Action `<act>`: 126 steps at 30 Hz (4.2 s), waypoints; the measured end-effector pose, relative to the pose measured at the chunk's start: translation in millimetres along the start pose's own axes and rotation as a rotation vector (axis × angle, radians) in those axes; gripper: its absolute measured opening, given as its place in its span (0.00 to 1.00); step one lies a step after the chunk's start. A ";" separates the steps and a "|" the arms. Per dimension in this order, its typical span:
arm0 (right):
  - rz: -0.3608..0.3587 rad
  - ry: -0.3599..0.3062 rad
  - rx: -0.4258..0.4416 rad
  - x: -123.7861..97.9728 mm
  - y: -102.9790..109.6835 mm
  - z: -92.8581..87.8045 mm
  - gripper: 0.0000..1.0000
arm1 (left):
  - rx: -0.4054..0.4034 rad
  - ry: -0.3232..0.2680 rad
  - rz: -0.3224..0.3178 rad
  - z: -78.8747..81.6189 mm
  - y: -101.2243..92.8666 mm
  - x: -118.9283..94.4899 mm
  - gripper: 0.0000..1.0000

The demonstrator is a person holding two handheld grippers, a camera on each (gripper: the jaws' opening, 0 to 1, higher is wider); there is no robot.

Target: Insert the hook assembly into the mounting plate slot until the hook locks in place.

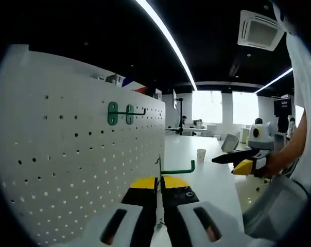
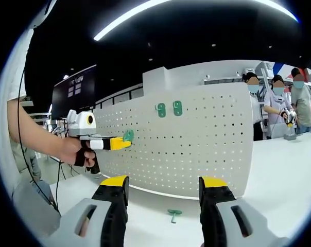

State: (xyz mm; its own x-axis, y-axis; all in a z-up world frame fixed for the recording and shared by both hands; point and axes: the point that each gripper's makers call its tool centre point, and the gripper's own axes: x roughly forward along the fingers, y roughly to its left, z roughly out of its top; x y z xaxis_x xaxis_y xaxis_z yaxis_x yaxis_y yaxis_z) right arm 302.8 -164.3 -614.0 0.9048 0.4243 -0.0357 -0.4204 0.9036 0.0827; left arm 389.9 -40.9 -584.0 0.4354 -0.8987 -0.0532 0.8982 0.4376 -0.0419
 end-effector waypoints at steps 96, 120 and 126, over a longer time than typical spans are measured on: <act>0.287 -0.142 0.173 72.3 88.9 58.6 0.34 | 0.003 -0.044 0.055 17.3 -5.2 -11.3 0.02; 0.310 -0.146 0.163 92.2 105.0 64.7 0.29 | -0.005 -0.053 0.065 19.2 -5.6 -10.0 0.02; 0.306 -0.150 0.155 97.0 105.6 65.9 0.24 | -0.007 -0.061 0.067 21.6 -6.3 -9.7 0.02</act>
State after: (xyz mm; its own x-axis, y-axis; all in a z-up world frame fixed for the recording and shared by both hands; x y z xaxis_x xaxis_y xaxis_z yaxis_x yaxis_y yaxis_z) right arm 350.6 -31.6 -543.1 0.7434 0.6495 0.1598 -0.6682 0.7114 0.2175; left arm 381.4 -35.5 -561.8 0.4975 -0.8674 0.0044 0.8666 0.4968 -0.0470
